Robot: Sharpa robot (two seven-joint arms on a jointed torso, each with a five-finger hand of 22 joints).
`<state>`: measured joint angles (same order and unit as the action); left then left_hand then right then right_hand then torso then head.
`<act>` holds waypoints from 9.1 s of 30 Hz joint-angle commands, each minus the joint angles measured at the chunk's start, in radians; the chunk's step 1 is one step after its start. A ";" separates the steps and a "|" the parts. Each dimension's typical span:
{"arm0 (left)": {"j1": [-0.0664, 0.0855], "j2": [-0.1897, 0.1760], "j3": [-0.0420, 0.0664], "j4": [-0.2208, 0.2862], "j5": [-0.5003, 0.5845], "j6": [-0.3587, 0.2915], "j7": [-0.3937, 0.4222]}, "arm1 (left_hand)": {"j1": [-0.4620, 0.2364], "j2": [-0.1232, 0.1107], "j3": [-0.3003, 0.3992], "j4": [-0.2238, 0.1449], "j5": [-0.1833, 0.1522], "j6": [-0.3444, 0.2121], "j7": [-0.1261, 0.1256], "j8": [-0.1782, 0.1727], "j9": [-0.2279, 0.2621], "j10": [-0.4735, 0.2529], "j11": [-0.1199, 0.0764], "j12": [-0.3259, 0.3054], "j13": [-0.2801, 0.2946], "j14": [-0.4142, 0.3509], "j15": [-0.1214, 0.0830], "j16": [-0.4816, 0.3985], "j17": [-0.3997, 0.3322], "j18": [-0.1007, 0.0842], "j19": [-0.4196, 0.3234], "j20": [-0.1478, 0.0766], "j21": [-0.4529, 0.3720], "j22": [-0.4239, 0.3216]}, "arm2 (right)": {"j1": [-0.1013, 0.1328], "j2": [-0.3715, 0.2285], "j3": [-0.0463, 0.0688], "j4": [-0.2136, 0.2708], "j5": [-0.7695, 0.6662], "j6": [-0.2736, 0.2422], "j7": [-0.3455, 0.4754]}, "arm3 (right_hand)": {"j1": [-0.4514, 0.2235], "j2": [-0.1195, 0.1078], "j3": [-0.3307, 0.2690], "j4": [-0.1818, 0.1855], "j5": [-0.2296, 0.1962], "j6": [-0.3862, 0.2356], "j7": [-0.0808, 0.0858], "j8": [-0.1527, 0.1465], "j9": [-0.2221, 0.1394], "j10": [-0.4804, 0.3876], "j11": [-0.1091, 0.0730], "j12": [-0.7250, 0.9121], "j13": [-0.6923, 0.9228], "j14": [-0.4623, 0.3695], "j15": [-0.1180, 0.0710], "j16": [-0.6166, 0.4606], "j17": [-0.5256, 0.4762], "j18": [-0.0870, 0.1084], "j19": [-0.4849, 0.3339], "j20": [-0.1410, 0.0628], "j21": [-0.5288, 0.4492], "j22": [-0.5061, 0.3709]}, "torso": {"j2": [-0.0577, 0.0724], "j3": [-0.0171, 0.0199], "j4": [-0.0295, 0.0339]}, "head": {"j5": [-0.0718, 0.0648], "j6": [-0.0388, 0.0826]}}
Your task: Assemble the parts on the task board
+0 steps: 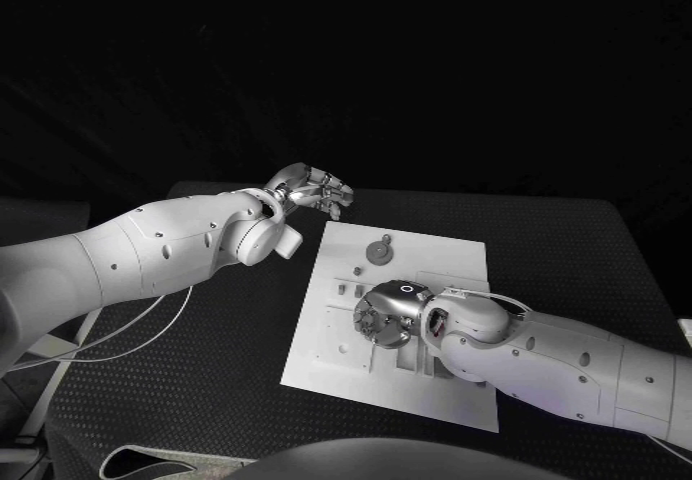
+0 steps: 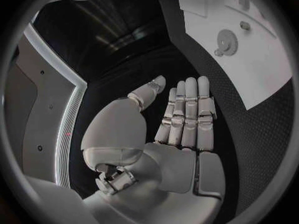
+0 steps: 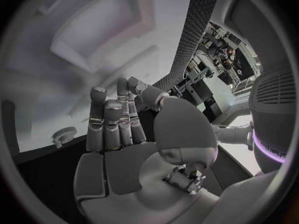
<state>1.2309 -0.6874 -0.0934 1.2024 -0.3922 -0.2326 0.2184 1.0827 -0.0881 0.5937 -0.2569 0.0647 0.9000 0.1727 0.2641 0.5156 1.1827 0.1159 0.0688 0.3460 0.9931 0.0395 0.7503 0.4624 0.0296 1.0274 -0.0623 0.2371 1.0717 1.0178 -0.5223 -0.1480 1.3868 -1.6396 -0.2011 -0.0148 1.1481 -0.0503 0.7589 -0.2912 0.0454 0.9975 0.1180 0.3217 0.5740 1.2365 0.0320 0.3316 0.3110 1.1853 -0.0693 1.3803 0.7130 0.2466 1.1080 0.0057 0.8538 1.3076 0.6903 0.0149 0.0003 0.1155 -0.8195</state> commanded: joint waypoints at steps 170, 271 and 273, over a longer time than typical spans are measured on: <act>0.002 -0.014 0.000 0.006 0.006 0.016 0.012 | -0.001 0.005 -0.010 0.002 0.004 -0.012 0.000 0.009 -0.006 -0.010 -0.001 0.003 -0.001 0.006 0.002 -0.017 0.018 0.020 0.005 0.005 -0.012 0.004 | 0.031 -0.034 0.013 0.171 -0.089 -0.083 -0.024 | 0.019 -0.013 0.005 0.004 0.004 0.027 -0.005 0.019 -0.027 0.001 0.019 -0.069 -0.039 0.020 0.010 0.008 0.007 0.015 0.020 -0.012 0.009 0.013 | 0.000 -0.0026 -0.0013 | -0.015 0.015; 0.002 -0.023 0.000 0.008 0.006 0.020 0.004 | -0.001 0.004 -0.012 0.004 0.004 -0.015 0.001 0.011 -0.009 -0.011 0.000 0.003 -0.002 0.006 0.002 -0.025 0.028 0.020 0.006 0.005 -0.016 0.006 | -0.014 -0.019 -0.021 0.115 -0.054 -0.149 -0.006 | -0.046 -0.133 -0.107 0.013 0.004 -0.177 0.066 -0.086 -0.069 -0.165 0.094 -0.167 -0.084 -0.039 0.083 0.003 0.022 0.015 -0.024 0.009 -0.013 0.015 | -0.001 -0.0001 -0.0044 | -0.020 0.007; 0.002 -0.024 0.000 0.008 0.006 0.020 0.004 | -0.001 0.004 -0.012 0.003 0.004 -0.015 0.001 0.011 -0.009 -0.011 0.000 0.003 -0.002 0.006 0.002 -0.025 0.028 0.020 0.006 0.005 -0.016 0.006 | -0.010 -0.023 -0.019 0.126 -0.032 -0.142 0.001 | -0.044 -0.132 -0.107 0.014 0.004 -0.172 0.070 -0.081 -0.069 -0.157 0.092 -0.162 -0.082 -0.037 0.080 0.006 0.023 0.015 -0.021 0.009 -0.011 0.016 | -0.001 -0.0003 -0.0041 | -0.020 0.007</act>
<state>1.2322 -0.7114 -0.0938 1.2081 -0.3916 -0.2236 0.2156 1.0828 -0.0881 0.5862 -0.2547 0.0647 0.8920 0.1719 0.2720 0.5075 1.1756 0.1162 0.0688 0.3453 0.9931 0.0395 0.7310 0.4888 0.0304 1.0309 -0.0588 0.2254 1.0762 1.0062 -0.5455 -0.1677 1.5040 -1.7017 -0.3234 -0.0364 1.0994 -0.1752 0.6540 -0.2799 0.0505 0.8221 0.1820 0.2358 0.5057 1.0735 0.1266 0.1650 0.2283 1.1452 0.0073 1.3839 0.7344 0.2018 1.0878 0.0145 0.8462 1.3079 0.6893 0.0147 -0.0038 0.0961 -0.8130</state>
